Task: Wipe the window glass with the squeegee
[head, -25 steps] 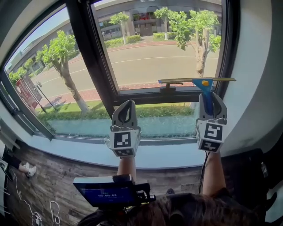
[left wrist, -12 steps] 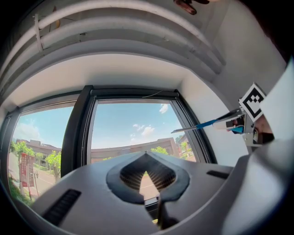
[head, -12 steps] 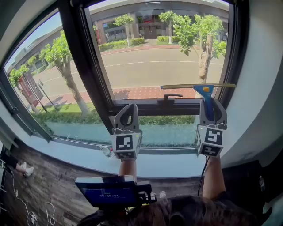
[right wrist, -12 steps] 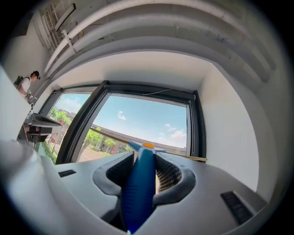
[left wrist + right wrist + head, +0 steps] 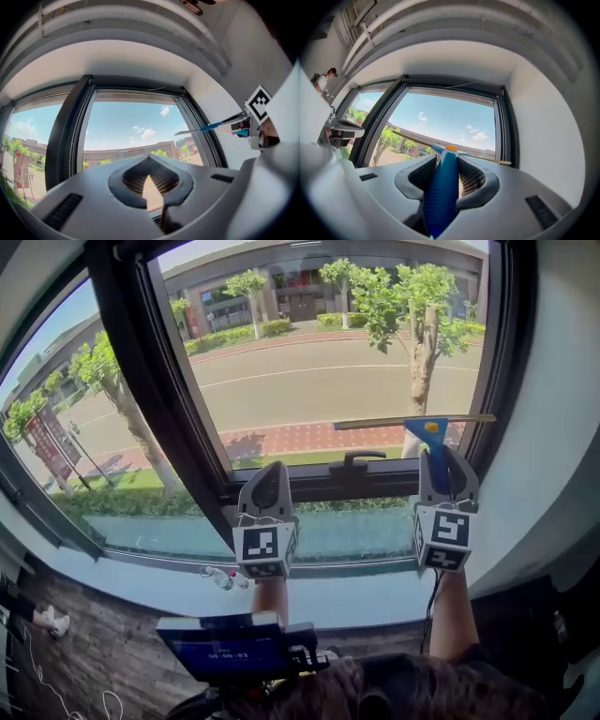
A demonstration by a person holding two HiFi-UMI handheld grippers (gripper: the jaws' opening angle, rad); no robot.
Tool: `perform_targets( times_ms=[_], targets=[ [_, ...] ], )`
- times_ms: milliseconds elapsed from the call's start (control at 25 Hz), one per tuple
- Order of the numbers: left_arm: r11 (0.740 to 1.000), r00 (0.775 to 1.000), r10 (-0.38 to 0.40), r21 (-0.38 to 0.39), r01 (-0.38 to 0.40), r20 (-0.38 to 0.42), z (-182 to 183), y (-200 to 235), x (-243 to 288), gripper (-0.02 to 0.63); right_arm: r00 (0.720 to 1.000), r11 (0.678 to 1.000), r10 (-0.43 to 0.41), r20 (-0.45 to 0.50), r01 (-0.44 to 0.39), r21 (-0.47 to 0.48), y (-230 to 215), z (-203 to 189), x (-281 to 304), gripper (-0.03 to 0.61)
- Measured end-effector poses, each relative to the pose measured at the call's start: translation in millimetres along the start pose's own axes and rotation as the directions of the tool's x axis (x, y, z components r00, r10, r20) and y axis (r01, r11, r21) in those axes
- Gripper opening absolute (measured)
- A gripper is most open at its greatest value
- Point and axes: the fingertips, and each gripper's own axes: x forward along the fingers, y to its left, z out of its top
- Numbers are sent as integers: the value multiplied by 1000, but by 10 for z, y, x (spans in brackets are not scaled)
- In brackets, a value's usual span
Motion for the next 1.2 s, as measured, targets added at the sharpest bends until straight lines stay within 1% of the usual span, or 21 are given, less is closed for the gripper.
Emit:
perform_targets(
  times_ms=[200,480,760,880,1000,1120,1200],
  targets=[
    [1000,999,-23,7,23,27,-60,226,365,1,1000,1000,-26,15,26,-7,113,26,357,143],
    [999,998,-50,5,50,35,-182,443,707,2,998,998,-52,29,53,-17,218,40,686,142],
    [996,996,-84,-1,84,31,-288,418,984,2,997,997,-70,39,71,-28,180,61,908,143],
    [997,997,-78,-6,78,28,-313,424,1103,2,996,997,-74,43,75,-30,130,46,1002,143],
    [997,997,-72,5,72,38,-285,394,1215,2,997,997,-69,46,70,-20,83,22,1105,143],
    [997,996,-79,9,79,32,-307,315,1324,1,995,995,-95,39,95,3,-45,30,1198,143],
    [997,997,-77,-2,77,19,-364,280,1387,2,992,993,-119,46,118,20,-155,82,1250,143]
  ],
)
